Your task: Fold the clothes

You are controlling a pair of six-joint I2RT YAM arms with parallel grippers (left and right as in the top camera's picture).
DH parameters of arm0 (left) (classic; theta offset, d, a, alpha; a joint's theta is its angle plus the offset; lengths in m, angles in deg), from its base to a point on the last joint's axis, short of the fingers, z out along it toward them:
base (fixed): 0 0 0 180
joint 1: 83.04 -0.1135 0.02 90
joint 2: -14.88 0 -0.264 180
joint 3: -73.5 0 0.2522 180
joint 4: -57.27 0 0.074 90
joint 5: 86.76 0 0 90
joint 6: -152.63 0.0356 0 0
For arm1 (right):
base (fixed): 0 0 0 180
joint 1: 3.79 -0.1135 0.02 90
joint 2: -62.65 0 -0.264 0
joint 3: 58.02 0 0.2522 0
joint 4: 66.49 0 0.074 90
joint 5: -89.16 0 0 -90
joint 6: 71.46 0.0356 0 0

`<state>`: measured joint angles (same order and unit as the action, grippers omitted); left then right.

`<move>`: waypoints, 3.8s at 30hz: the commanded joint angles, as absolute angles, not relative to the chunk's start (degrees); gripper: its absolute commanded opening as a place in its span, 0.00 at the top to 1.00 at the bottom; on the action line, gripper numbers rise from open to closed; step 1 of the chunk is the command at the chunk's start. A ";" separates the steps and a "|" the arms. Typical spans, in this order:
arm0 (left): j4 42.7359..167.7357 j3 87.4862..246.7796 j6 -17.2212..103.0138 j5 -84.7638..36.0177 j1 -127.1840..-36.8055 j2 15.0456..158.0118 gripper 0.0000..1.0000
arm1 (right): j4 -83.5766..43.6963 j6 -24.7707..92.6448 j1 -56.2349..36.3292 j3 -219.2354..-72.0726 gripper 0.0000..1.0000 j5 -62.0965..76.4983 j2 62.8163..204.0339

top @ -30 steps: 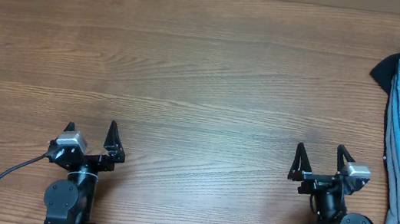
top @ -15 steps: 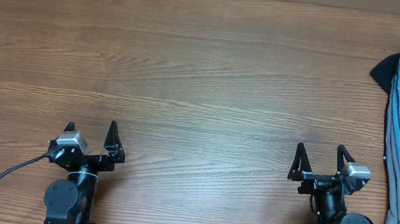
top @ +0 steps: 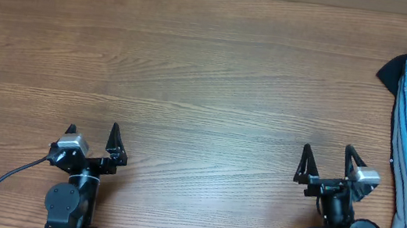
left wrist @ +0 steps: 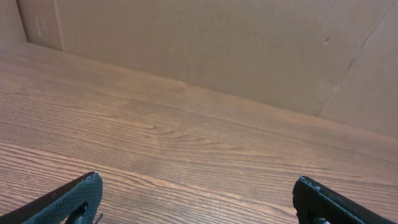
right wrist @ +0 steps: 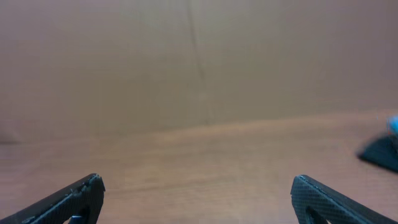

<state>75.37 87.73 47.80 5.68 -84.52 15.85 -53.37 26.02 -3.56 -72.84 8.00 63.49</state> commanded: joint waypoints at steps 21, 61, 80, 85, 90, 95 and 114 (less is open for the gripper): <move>75.13 87.55 48.70 6.62 -84.56 15.50 0.00 | -75.03 39.84 -4.06 -72.33 0.00 50.79 62.82; 75.13 87.55 48.70 6.60 -84.56 15.50 0.00 | -15.06 6.09 11.72 -161.51 0.00 -16.28 167.03; 75.13 87.55 48.70 6.60 -84.56 15.50 0.00 | -31.60 2.22 11.87 -161.51 0.01 -40.20 188.87; 75.13 87.55 48.70 6.60 -84.56 15.50 0.00 | -33.85 2.27 12.90 -161.51 0.06 -40.06 191.03; 75.13 87.55 48.70 6.60 -84.56 15.50 0.00 | -35.58 3.99 14.30 -161.51 0.33 -36.39 191.27; 75.13 87.55 48.70 6.58 -84.56 15.50 0.00 | -36.02 5.06 15.26 -161.51 0.33 -34.99 191.27; 75.13 87.55 48.70 6.60 -84.56 15.50 0.00 | -35.97 8.30 15.37 -161.55 0.66 -33.11 191.25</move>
